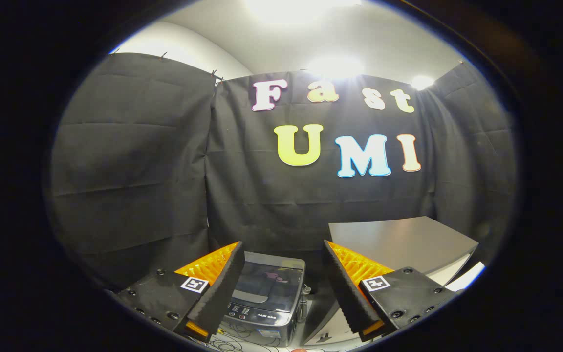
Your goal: Put the clothes into the washing machine and then close the washing machine lid.
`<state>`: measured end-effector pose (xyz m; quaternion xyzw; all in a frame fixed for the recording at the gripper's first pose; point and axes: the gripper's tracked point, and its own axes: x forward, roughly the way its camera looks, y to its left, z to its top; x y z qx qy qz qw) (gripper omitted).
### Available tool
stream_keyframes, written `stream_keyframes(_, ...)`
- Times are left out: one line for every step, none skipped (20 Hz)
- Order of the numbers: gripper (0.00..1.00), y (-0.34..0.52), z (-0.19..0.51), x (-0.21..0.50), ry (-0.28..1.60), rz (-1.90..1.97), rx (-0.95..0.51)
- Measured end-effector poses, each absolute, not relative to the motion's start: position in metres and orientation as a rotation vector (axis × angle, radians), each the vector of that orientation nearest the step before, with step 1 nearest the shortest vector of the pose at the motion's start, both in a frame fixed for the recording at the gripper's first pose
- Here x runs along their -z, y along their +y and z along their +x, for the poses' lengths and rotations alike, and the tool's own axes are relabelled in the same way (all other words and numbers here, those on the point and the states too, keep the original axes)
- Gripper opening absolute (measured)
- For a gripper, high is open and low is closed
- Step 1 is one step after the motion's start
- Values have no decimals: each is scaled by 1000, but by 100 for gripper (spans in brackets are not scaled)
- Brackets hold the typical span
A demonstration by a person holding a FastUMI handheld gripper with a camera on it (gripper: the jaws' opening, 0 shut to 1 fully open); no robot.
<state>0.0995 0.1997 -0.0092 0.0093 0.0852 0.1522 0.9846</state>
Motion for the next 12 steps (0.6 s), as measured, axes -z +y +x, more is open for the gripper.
stream_keyframes(98,189,94,5,169,24,-295)
stream_keyframes(98,179,90,1,163,26,-284)
stream_keyframes(98,169,85,-3,156,27,-272)
stream_keyframes(98,159,82,-6,152,25,-262)
stream_keyframes(98,149,79,-8,149,21,-252)
stream_keyframes(98,138,75,-11,145,17,-240)
stream_keyframes(98,128,72,-13,142,15,-231)
stream_keyframes(98,119,68,-15,139,17,-221)
stream_keyframes(98,111,64,-17,137,18,-213)
stream_keyframes(98,102,61,-19,134,18,-204)
stream_keyframes(98,93,59,-20,135,17,-194)
stream_keyframes(98,85,56,-20,135,18,-185)
